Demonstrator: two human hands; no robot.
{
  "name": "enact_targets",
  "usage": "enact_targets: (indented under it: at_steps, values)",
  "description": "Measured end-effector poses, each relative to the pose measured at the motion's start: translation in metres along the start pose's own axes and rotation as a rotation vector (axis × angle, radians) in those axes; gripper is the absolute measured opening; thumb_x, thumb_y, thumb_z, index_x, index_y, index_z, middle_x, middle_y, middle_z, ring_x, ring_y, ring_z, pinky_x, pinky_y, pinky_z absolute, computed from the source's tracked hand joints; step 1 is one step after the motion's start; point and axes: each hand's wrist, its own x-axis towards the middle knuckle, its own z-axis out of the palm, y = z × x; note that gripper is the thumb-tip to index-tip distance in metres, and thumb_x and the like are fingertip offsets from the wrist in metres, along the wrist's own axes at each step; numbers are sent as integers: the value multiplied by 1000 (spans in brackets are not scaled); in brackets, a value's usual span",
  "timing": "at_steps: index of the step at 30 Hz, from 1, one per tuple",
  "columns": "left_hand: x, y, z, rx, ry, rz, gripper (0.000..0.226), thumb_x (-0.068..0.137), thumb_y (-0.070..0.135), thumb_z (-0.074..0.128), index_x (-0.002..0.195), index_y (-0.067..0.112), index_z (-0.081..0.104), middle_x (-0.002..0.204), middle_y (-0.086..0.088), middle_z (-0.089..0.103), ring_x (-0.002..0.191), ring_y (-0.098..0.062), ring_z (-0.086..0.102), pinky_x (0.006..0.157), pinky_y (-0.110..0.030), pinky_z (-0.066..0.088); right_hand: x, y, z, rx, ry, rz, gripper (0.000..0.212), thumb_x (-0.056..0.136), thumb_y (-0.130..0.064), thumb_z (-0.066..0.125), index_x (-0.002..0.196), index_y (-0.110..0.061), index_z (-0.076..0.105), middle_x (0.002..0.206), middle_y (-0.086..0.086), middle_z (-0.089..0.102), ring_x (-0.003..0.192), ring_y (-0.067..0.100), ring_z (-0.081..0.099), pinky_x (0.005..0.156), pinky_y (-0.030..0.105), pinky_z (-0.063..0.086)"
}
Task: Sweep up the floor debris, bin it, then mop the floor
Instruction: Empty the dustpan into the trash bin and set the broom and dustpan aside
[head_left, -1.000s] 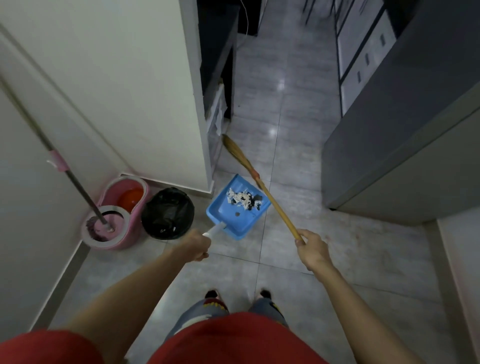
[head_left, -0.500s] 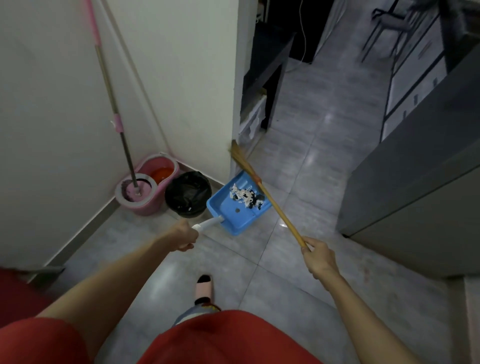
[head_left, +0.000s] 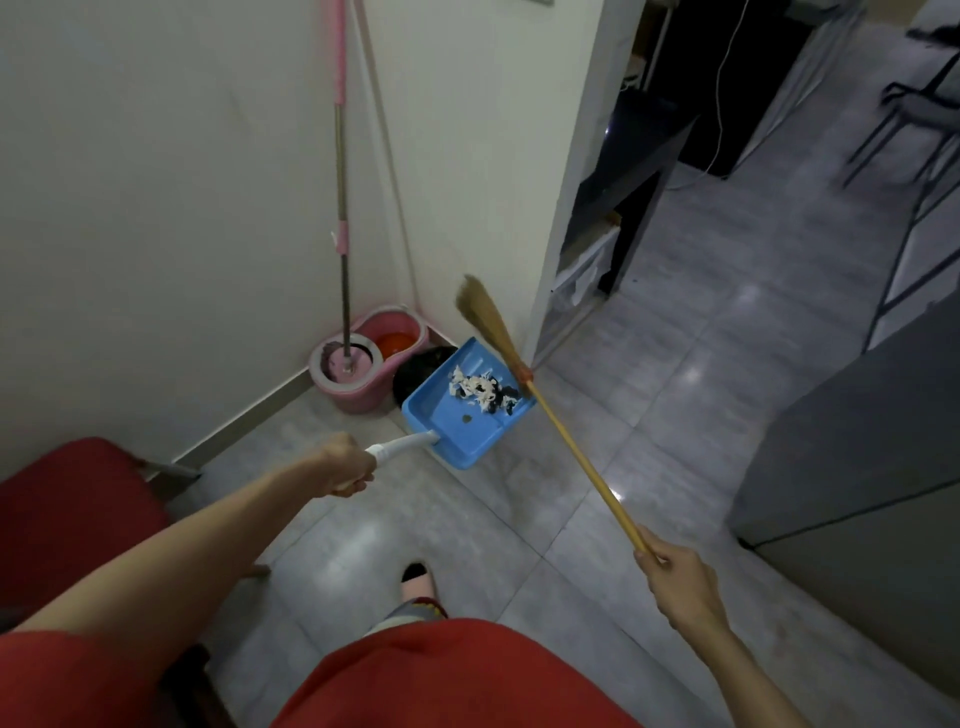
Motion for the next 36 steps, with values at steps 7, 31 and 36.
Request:
enact_targets:
  at_steps: [7,31,36]
  values:
    - [37,22,-45,-48,57,-16,28,93,9,53,110,-13,58,71,-12,58,47,-15,47,30,-13,35,50,-72,21,-62,-74,-162,37,97,-31,50,131,-42,56,95,3,74,83,16,67,75,30,54]
    - [129,37,-49,794,413,148,56,93,2,45,144,3,22,126,-18,50,103,-32,61,78,-39,52,166,-190,62,148,-107,-1,32,94,-28,57,104,-57,66,53,-6,52,34,2,42,36,18,37]
    - [127,30,-5,831,420,89,73,92,0,49,150,1,4,130,-17,43,104,-28,57,80,-34,51,182,-181,53,147,-153,7,32,95,-25,58,106,-55,62,57,-2,53,37,6,41,36,18,35]
